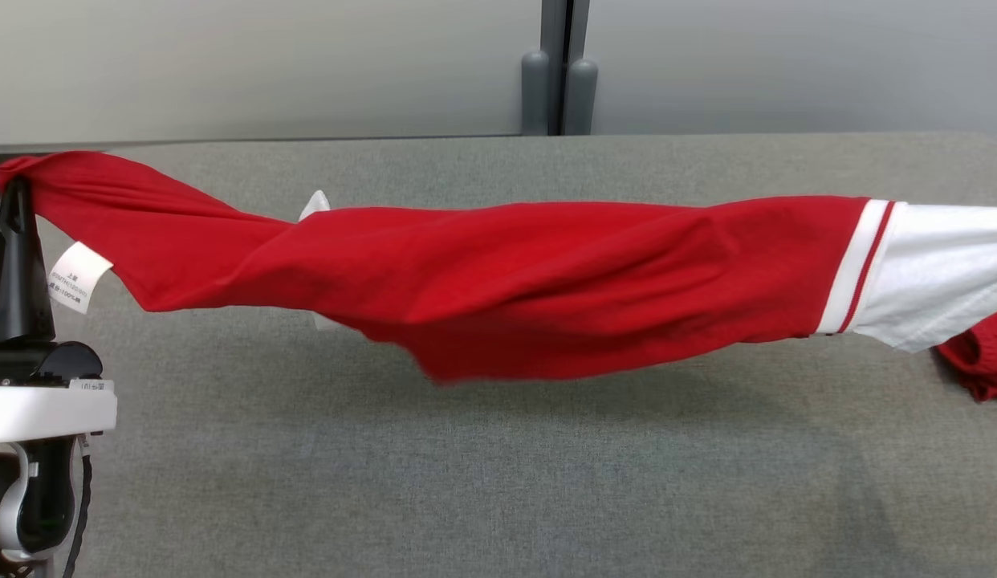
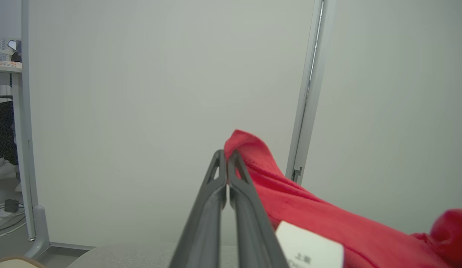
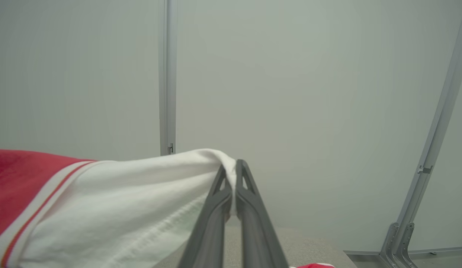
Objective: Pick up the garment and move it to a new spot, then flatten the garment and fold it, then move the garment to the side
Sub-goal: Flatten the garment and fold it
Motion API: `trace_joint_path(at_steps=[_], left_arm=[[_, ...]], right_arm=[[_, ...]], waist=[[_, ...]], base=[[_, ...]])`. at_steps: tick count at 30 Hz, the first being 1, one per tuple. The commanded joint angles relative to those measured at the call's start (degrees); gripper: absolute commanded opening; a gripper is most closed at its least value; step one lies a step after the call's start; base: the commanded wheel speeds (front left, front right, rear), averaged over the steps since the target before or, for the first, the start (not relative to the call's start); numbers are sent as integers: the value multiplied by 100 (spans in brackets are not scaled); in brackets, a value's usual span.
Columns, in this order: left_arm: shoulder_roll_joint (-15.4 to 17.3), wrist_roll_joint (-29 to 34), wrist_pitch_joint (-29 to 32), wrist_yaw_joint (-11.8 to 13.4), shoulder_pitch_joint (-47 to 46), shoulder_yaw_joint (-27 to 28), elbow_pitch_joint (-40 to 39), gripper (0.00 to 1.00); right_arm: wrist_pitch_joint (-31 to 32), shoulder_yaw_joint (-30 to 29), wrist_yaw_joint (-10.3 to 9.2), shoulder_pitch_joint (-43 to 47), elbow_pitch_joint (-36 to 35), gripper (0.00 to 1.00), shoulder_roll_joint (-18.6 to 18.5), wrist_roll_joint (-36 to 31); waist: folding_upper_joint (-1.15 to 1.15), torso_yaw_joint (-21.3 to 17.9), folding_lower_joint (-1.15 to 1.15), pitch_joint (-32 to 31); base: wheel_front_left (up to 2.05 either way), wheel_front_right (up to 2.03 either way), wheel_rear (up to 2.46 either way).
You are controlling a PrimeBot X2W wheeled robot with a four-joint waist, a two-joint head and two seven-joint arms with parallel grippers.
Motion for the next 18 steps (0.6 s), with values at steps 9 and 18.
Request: trace_joint_path(at_steps=[9,18], left_arm=[[147,110,297,368,444,60,-756,0],[181,73,388,423,545,43,-866,0]], right_arm=[[177,11,-2,125,-165,0,-95,79],[171,15,-2,202,-117,0,-101,157]], waist=[[0,-125,0,-437],[0,-174,0,-500]], base=[[0,0,0],[0,0,0]])
